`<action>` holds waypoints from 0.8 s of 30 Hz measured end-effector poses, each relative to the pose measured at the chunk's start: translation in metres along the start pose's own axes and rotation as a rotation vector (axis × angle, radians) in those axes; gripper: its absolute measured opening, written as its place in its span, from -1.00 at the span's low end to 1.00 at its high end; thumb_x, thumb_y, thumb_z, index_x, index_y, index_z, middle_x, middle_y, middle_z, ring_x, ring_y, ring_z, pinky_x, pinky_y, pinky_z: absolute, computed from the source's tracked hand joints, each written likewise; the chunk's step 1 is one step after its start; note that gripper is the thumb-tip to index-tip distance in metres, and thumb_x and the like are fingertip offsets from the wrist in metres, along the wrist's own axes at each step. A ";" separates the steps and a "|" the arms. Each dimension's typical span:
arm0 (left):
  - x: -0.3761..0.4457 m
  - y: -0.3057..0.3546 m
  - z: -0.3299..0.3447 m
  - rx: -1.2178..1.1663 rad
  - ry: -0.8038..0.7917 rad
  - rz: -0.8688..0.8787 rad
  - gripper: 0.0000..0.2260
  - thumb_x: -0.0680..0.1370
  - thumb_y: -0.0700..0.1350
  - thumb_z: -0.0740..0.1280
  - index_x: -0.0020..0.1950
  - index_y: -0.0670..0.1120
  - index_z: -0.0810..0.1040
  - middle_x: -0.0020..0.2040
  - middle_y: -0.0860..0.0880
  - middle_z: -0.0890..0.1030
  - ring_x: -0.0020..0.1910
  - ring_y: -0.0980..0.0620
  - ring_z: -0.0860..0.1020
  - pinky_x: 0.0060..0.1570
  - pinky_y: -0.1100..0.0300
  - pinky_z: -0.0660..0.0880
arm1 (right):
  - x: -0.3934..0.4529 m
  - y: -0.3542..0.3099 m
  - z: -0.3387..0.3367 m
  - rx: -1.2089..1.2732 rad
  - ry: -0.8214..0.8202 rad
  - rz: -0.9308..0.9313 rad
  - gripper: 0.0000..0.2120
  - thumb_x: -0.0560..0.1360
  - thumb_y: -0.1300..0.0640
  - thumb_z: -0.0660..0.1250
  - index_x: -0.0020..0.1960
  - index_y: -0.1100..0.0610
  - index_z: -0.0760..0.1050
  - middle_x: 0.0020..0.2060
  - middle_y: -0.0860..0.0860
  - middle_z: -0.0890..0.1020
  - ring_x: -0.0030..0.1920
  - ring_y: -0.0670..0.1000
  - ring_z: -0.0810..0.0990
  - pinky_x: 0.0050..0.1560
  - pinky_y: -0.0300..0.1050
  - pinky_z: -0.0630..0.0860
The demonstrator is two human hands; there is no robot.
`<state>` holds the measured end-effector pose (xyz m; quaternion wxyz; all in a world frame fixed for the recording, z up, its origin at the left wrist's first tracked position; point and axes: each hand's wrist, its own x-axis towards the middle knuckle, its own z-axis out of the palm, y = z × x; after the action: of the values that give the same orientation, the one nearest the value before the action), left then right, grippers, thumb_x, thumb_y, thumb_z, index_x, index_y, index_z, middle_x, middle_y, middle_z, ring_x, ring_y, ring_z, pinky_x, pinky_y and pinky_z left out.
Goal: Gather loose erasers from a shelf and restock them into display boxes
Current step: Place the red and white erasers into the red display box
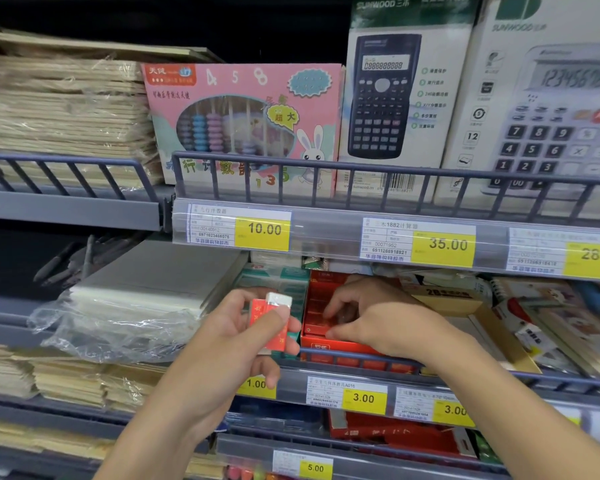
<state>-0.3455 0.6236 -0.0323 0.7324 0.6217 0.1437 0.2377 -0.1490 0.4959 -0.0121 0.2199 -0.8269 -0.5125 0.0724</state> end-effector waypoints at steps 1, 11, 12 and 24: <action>0.000 0.000 0.001 0.003 -0.003 0.000 -0.50 0.38 0.04 0.52 0.21 -0.18 0.54 -0.01 -0.20 0.73 -0.18 -0.03 0.68 -0.48 0.19 0.49 | 0.000 0.000 0.001 -0.023 0.006 0.005 -0.82 0.38 -0.07 0.56 -0.05 -0.12 0.65 -0.14 -0.19 0.54 -0.12 -0.13 0.57 -0.03 -0.19 0.52; -0.002 0.001 0.010 -0.007 -0.072 0.012 -0.77 0.45 0.02 0.51 0.03 -0.05 0.70 0.01 -0.21 0.73 -0.16 -0.02 0.67 -0.47 0.19 0.51 | -0.022 -0.011 -0.011 0.347 0.030 -0.106 -0.75 0.53 0.00 0.45 0.21 -0.11 0.62 -0.07 -0.17 0.66 -0.13 -0.13 0.64 -0.07 -0.22 0.55; -0.002 0.001 0.011 -0.006 -0.085 0.015 -0.77 0.45 0.04 0.51 0.03 -0.04 0.70 0.00 -0.20 0.73 -0.17 -0.01 0.67 -0.47 0.19 0.51 | -0.026 -0.014 -0.011 0.475 0.020 -0.132 -0.72 0.52 0.04 0.46 0.22 -0.13 0.61 -0.04 -0.15 0.67 -0.13 -0.10 0.63 -0.03 -0.17 0.57; -0.003 -0.005 0.009 0.022 -0.071 0.029 -0.60 0.46 0.25 0.51 0.12 0.00 0.65 0.03 -0.16 0.73 -0.11 -0.25 0.66 -0.30 0.15 0.60 | -0.035 -0.025 -0.007 0.907 0.036 -0.118 -0.80 0.41 0.14 0.50 0.03 0.03 0.66 -0.10 0.02 0.69 -0.23 -0.05 0.61 -0.14 -0.12 0.51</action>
<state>-0.3424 0.6138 -0.0357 0.7268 0.6396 0.1112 0.2245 -0.1835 0.4731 0.0013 0.5725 -0.6176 -0.4712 0.2624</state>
